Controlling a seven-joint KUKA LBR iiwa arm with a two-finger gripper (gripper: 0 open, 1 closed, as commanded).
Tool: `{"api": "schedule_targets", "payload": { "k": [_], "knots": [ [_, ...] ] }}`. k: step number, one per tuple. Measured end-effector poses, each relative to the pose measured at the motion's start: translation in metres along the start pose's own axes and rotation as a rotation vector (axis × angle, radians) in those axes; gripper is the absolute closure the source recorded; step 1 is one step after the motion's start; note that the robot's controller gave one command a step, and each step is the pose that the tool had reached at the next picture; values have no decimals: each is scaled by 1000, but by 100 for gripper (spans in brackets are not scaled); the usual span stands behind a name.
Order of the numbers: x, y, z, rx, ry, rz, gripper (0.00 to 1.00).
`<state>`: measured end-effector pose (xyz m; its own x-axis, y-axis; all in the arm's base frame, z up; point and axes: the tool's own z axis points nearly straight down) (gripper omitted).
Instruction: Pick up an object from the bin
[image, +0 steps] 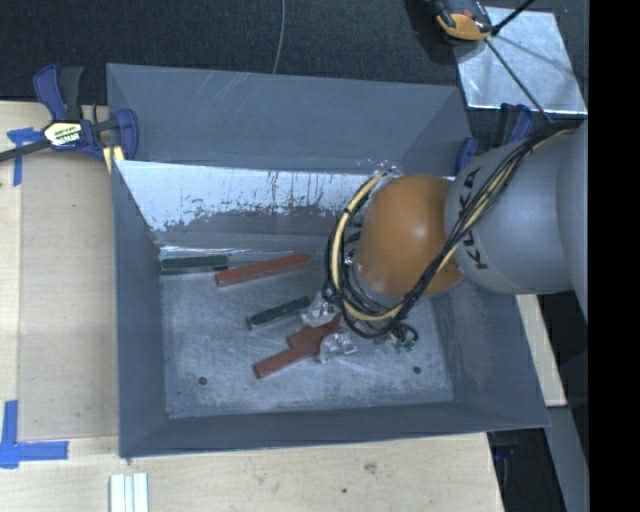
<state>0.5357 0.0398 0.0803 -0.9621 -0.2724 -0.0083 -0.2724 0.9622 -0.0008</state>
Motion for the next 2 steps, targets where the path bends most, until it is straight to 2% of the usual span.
{"api": "schedule_targets", "payload": {
  "k": [1, 2],
  "knots": [
    [0, 0, 0, 0, 0, 1, 100],
    [-22, 8, -185, 1, -2, 5, 100]
  ]
}}
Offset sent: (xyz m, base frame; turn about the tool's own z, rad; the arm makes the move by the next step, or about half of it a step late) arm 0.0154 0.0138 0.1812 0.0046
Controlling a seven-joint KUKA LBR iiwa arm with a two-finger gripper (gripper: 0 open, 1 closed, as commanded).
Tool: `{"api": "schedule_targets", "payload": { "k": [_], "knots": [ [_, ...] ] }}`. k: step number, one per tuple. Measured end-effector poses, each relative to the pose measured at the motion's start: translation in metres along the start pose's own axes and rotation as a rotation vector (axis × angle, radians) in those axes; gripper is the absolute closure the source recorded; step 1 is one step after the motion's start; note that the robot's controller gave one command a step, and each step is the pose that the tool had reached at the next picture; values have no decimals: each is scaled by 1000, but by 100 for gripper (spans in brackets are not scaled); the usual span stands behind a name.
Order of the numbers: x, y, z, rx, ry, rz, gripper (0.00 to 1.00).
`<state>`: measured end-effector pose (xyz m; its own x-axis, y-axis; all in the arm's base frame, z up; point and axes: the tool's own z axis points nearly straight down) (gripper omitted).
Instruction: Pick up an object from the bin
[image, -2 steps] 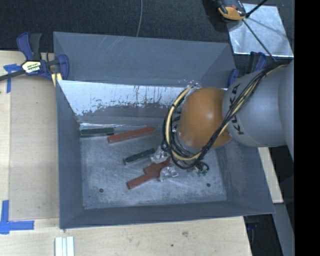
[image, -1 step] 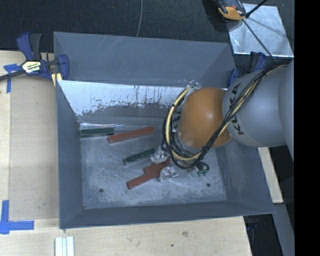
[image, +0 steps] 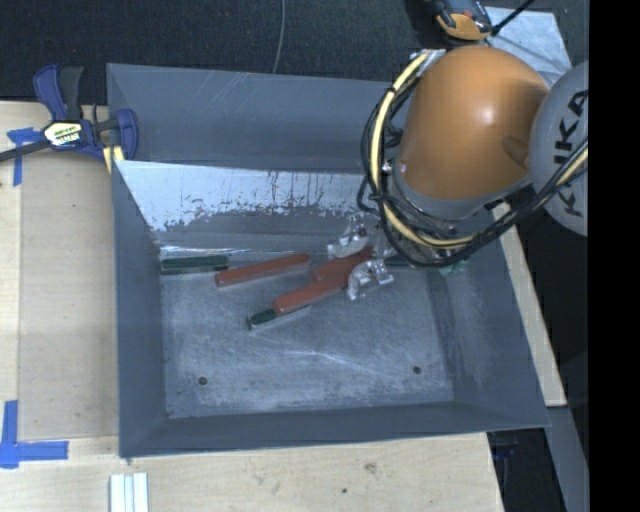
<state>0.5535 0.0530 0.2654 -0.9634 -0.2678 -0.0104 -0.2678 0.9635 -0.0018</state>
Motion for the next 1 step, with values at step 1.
{"api": "schedule_targets", "payload": {
  "k": [1],
  "knots": [
    [2, 0, 4, -2, 8, 1, 100]
  ]
}}
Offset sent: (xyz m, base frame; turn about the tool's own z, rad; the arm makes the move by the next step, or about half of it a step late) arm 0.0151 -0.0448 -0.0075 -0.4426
